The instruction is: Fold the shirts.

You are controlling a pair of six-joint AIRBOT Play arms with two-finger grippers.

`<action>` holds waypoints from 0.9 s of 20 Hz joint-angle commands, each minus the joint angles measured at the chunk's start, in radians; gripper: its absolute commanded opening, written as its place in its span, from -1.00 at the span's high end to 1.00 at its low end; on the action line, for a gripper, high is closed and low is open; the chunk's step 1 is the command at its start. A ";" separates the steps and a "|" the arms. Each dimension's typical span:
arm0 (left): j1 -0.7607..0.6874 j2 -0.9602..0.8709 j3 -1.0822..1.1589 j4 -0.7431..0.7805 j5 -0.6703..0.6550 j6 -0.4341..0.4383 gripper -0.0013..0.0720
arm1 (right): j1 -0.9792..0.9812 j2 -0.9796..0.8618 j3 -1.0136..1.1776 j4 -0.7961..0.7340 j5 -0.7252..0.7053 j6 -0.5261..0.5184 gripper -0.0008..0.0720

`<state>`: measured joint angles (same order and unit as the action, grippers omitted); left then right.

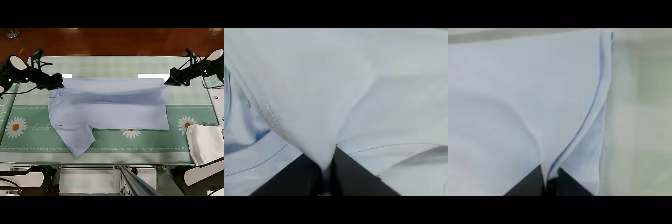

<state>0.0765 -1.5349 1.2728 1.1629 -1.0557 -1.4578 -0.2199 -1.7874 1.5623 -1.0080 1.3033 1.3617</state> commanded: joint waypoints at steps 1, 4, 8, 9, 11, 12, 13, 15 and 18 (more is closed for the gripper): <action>0.007 -0.048 -0.037 0.005 -0.109 0.006 -0.93 | 0.018 -0.017 -0.079 -0.037 0.003 0.027 -0.33; 0.050 -0.035 0.000 0.100 -0.265 0.007 -0.95 | -0.018 0.016 -0.057 -0.104 0.107 -0.018 -0.72; 0.184 0.069 -0.120 0.136 -0.391 0.034 -0.95 | -0.169 0.145 -0.161 -0.181 0.137 -0.005 -0.72; 0.232 0.123 -0.221 0.126 -0.378 0.054 -0.95 | -0.206 0.195 -0.241 -0.141 0.100 -0.010 -0.72; 0.355 0.230 -0.435 0.100 -0.341 0.101 -0.95 | -0.261 0.324 -0.442 -0.027 0.033 -0.074 -0.72; 0.422 0.277 -0.522 0.034 -0.322 0.142 -0.95 | -0.272 0.395 -0.545 0.022 -0.012 -0.121 -0.72; 0.494 0.325 -0.605 -0.076 -0.303 0.198 -0.94 | -0.277 0.466 -0.646 0.056 -0.065 -0.141 -0.72; 0.602 0.410 -0.722 -0.257 -0.278 0.286 -0.95 | -0.277 0.563 -0.792 0.127 -0.128 -0.150 -0.72; 0.616 0.477 -0.805 -0.294 -0.216 0.276 -0.95 | -0.275 0.633 -0.924 0.234 -0.171 -0.200 -0.72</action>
<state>0.6315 -1.1358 0.5861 0.9901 -1.3205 -1.2282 -0.4850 -1.2476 0.7937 -0.8955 1.2125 1.2144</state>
